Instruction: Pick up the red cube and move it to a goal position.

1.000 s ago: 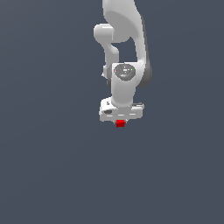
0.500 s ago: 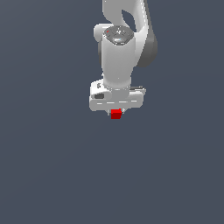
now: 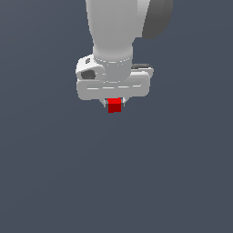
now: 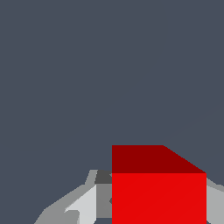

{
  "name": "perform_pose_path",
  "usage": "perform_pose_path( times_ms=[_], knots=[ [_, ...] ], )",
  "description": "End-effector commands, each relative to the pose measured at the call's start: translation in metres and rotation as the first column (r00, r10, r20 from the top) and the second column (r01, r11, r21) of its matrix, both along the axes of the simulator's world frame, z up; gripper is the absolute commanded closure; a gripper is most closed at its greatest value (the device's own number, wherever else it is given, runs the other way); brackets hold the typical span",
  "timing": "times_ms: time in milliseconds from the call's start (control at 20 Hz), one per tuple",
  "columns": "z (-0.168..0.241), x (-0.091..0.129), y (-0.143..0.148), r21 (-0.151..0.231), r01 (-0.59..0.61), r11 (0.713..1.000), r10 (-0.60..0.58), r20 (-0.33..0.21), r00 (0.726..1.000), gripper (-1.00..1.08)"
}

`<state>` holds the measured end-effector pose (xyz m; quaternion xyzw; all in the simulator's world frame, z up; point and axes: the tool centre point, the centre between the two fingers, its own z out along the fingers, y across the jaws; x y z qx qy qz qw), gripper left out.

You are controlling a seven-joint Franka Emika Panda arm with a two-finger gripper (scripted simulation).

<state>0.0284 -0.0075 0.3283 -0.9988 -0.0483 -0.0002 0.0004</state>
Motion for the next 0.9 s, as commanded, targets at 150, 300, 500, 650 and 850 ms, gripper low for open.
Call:
perform_pose_path(
  times_ms=[150,300,500,650,850],
  knots=[
    [0.044,0.011,-0.010,0.000,0.000,1.000,0.000,-0.001,1.000,1.08],
    [0.062,0.017,-0.015,0.000,0.000,1.000,0.000,-0.001,1.000,1.08],
    [0.080,0.022,-0.019,0.000,0.000,1.000,0.000,-0.001,1.000,1.08],
    [0.089,0.025,-0.021,-0.001,0.000,1.000,0.000,0.000,1.000,1.08],
    [0.097,0.028,-0.023,-0.001,0.000,1.000,0.000,0.000,1.000,1.08]
  ],
)
